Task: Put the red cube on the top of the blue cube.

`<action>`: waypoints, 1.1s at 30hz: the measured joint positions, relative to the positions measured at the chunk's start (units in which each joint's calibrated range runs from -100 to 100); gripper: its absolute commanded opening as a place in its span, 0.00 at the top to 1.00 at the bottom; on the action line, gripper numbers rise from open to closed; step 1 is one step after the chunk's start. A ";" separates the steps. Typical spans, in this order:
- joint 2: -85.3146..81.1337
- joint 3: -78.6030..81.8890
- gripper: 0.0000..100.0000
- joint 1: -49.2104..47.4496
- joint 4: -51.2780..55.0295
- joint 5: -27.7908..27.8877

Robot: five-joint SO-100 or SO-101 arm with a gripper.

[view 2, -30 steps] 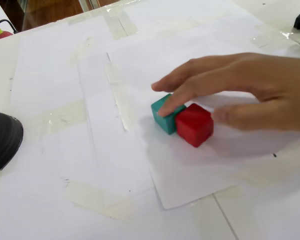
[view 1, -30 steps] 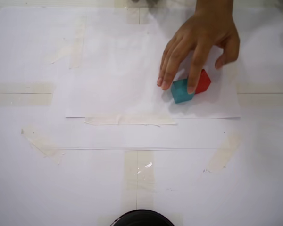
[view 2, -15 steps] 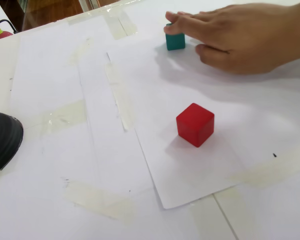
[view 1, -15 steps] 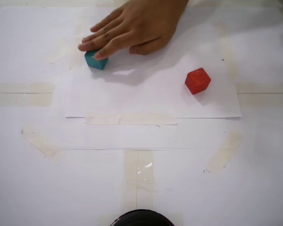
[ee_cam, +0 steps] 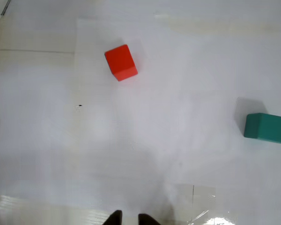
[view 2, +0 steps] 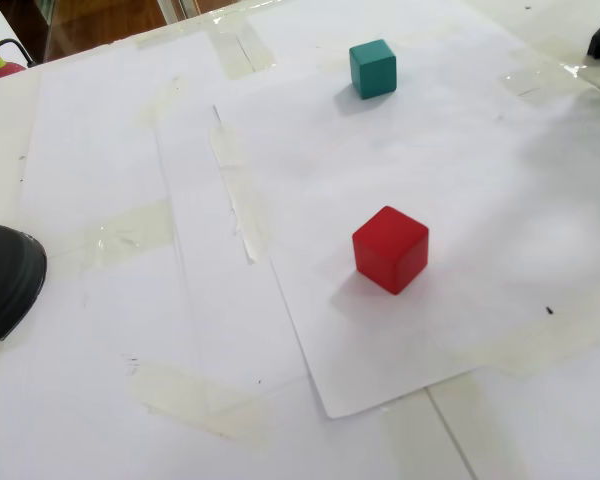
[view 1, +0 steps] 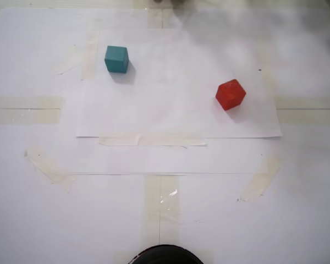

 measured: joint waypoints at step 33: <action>58.31 -46.72 0.94 0.95 -9.19 10.55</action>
